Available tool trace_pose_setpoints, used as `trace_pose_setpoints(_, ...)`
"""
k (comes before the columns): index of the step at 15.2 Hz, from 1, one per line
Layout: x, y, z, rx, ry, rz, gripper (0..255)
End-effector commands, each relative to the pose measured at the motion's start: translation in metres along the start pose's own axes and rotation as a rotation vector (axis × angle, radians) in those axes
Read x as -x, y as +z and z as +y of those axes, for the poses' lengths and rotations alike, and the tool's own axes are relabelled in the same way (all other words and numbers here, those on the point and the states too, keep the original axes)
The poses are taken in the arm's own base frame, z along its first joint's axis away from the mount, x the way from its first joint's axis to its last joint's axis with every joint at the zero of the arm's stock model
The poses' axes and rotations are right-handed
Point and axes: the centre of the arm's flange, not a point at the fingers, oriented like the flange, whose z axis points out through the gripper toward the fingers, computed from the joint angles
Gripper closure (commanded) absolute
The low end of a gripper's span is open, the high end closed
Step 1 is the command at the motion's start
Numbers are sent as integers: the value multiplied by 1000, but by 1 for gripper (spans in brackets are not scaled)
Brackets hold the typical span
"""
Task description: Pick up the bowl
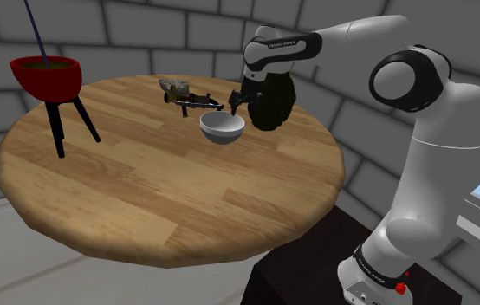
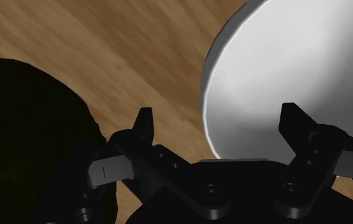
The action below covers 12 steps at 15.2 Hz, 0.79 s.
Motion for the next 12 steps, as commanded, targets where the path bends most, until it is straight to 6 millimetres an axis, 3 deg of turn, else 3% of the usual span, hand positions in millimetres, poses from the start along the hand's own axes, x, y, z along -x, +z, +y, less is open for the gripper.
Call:
trace_pose_setpoints(1, -4, 9, 2, 0, 1, 1, 0)
trace_pose_setpoints(8, -2, 38, 5, 0, 1, 1, 0)
trace_pose_setpoints(9, -2, 39, 5, 1, 1, 1, 255)
trace_pose_setpoints(12, -3, 38, 5, 1, 1, 1, 255)
